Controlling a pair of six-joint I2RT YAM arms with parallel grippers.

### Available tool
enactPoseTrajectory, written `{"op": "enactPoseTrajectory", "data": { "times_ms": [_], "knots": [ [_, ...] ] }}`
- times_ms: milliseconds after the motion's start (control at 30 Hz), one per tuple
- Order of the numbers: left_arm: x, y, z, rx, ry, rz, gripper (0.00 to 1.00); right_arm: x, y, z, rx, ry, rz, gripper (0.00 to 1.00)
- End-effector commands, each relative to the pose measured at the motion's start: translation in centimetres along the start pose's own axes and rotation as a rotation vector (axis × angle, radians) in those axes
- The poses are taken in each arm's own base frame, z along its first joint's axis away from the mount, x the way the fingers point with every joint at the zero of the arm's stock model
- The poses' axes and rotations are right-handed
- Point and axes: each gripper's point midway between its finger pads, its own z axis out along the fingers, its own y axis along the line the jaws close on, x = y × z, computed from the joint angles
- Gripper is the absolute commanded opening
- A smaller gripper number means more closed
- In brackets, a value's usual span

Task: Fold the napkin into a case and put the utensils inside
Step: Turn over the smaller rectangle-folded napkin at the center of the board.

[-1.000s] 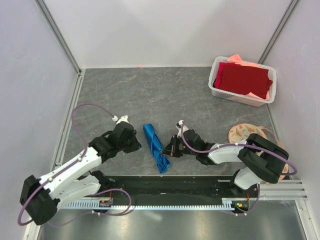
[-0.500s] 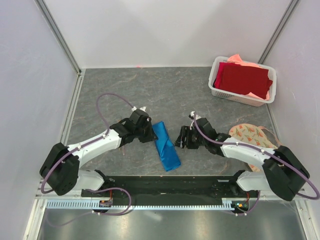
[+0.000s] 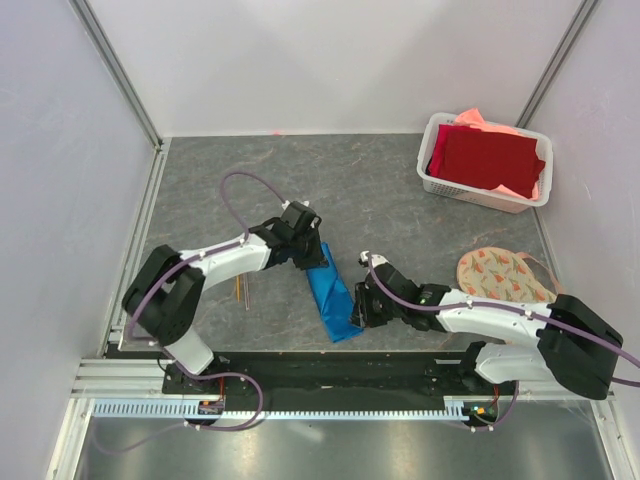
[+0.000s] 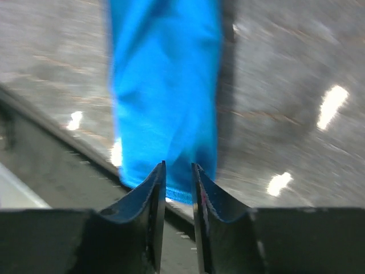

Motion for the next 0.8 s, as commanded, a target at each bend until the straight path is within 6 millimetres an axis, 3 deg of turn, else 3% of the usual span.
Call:
{"op": "enactPoseTrajectory", "data": {
  "times_ms": [0, 133, 267, 367, 433, 533, 600, 767],
  "knots": [
    [-2.5, 1.3, 2.0, -0.061, -0.042, 0.045, 0.03, -0.3, -1.7, 0.5, 0.052, -0.07, 0.019, 0.28],
    [-3.2, 2.9, 3.9, -0.093, -0.025, 0.016, 0.03, -0.9, -3.3, 1.2, 0.136, -0.096, -0.013, 0.26],
    [-4.1, 2.6, 4.5, -0.081, -0.022, 0.018, 0.03, -2.3, -6.1, 2.0, 0.301, -0.115, -0.052, 0.26],
    [-5.0, 1.9, 3.6, -0.06, -0.04, 0.021, 0.03, -4.2, -6.0, 1.7, 0.336, -0.132, -0.086, 0.27],
    [-5.3, 1.3, 2.6, -0.043, -0.054, 0.026, 0.05, -5.7, -5.4, 0.5, 0.365, -0.151, -0.107, 0.3],
    [-5.7, -0.1, -0.4, 0.009, -0.079, 0.034, 0.12, -7.0, -3.7, -1.3, 0.381, -0.151, -0.157, 0.41],
    [-6.3, -1.2, -3.3, 0.047, -0.124, 0.04, 0.18, -7.1, -1.5, -1.7, 0.347, -0.124, -0.19, 0.48],
    [-6.3, 0.3, -8.6, 0.049, -0.174, 0.025, 0.31, -3.9, 6.4, -0.4, 0.069, -0.047, -0.134, 0.53]
  ]
}}
